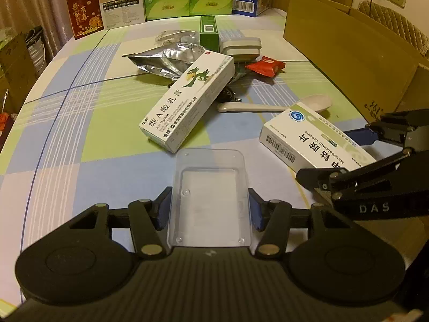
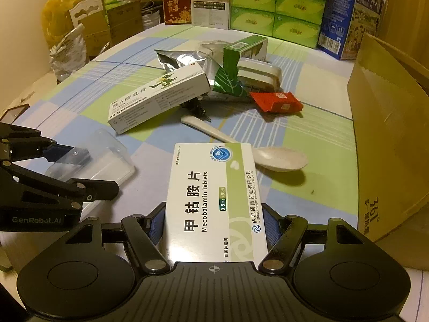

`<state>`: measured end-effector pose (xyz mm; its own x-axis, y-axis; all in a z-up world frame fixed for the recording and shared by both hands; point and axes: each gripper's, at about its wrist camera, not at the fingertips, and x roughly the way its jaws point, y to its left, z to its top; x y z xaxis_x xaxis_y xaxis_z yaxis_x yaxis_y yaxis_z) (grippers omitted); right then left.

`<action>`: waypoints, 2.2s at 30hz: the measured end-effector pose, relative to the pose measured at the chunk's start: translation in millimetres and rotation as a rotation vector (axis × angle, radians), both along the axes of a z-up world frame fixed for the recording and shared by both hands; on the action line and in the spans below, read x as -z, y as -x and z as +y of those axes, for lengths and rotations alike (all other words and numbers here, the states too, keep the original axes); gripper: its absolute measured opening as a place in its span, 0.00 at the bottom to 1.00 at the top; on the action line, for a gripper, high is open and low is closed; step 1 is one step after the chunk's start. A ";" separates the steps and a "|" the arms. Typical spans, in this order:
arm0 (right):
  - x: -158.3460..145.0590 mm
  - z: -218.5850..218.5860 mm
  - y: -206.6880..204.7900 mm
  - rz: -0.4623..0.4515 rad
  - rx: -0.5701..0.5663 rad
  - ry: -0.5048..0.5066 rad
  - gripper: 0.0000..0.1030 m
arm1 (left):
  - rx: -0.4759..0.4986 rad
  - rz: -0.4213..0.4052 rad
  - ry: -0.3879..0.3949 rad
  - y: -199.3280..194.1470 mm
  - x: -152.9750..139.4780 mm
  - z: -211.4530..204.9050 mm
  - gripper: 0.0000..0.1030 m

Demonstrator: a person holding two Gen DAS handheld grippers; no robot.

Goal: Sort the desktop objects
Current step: 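Lift and carry the medicine box and tray with both grippers over the cardboard box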

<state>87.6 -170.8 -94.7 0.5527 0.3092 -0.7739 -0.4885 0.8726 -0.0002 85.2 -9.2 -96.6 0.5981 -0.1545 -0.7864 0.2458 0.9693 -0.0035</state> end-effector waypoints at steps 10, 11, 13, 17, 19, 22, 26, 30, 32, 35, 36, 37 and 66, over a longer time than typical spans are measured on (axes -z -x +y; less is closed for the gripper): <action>-25.9 -8.8 12.0 -0.068 0.029 -0.058 0.66 | -0.009 -0.013 0.020 8.9 -10.8 0.5 0.50; -30.5 -10.6 13.7 -0.078 0.035 -0.057 0.66 | -0.011 -0.013 0.026 10.3 -13.6 1.2 0.50; -42.3 -16.2 15.5 -0.086 0.057 -0.071 0.66 | -0.009 -0.020 0.025 13.0 -20.4 -0.7 0.50; -73.7 -32.9 20.2 -0.103 0.115 -0.112 0.66 | 0.013 -0.059 0.030 15.5 -43.9 -11.8 0.50; -94.2 -45.2 22.4 -0.126 0.139 -0.129 0.66 | 0.020 -0.078 0.052 16.4 -58.5 -19.0 0.50; -125.7 -67.8 24.2 -0.172 0.175 -0.139 0.66 | 0.039 -0.103 0.070 18.3 -78.4 -34.4 0.50; -160.3 -107.5 21.8 -0.214 0.232 -0.139 0.66 | 0.084 -0.136 0.095 18.3 -106.7 -65.2 0.50; -179.0 -151.4 16.3 -0.240 0.296 -0.119 0.66 | 0.134 -0.161 0.124 12.2 -131.6 -102.3 0.50; -181.9 -173.9 11.3 -0.239 0.331 -0.109 0.66 | 0.159 -0.171 0.129 6.6 -141.5 -122.5 0.50; -180.3 -205.0 5.4 -0.229 0.381 -0.107 0.66 | 0.197 -0.180 0.135 -7.1 -153.3 -152.3 0.50; -179.5 -213.9 3.4 -0.225 0.394 -0.107 0.66 | 0.208 -0.182 0.137 -12.7 -156.5 -162.9 0.50; -178.0 -221.4 0.9 -0.220 0.405 -0.105 0.66 | 0.219 -0.182 0.139 -18.2 -158.5 -171.9 0.50; -129.8 -266.9 -59.5 -0.142 0.458 -0.151 0.66 | 0.313 -0.104 0.209 -109.0 -107.1 -244.0 0.54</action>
